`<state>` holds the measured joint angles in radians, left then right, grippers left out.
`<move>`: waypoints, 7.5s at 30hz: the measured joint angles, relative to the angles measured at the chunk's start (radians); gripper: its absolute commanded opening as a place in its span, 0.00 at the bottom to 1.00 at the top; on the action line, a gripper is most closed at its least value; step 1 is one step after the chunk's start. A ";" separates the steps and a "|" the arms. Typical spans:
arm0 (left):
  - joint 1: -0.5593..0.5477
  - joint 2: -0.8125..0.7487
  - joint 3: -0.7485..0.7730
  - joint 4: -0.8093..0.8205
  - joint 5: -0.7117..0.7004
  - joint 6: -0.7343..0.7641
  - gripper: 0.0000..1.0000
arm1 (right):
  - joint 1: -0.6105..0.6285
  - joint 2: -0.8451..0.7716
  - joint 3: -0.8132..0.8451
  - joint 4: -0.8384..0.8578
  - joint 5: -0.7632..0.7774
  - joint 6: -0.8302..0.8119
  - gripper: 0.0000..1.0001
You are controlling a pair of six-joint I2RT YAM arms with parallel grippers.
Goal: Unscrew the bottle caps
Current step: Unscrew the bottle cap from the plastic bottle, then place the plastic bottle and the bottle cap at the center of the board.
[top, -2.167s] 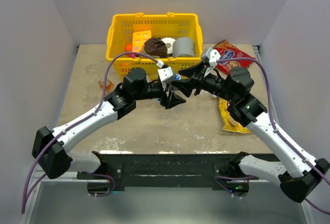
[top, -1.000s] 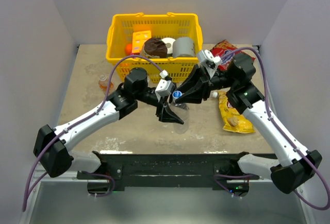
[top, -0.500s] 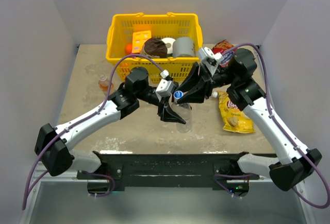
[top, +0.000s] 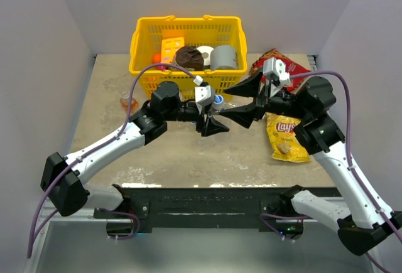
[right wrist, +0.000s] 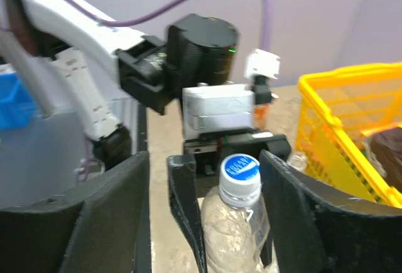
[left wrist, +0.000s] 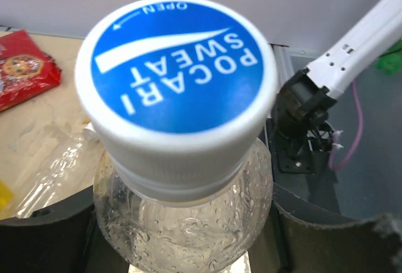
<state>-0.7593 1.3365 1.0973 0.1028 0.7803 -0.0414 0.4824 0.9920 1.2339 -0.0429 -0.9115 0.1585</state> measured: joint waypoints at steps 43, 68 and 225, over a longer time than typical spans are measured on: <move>0.009 -0.011 -0.013 -0.074 -0.194 0.000 0.24 | 0.107 0.114 -0.060 0.028 0.317 -0.037 0.11; 0.004 -0.011 -0.013 -0.063 0.312 0.011 0.24 | 0.041 0.179 0.050 -0.061 -0.263 -0.063 0.36; 0.103 -0.455 -0.484 -0.195 -0.794 -0.188 0.22 | 0.378 0.101 -0.655 0.312 0.687 0.063 0.15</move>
<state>-0.6559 0.8818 0.6136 -0.0925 -0.0135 -0.2298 0.8608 1.0935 0.5793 0.2687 -0.2245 0.2211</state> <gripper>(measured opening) 0.628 0.351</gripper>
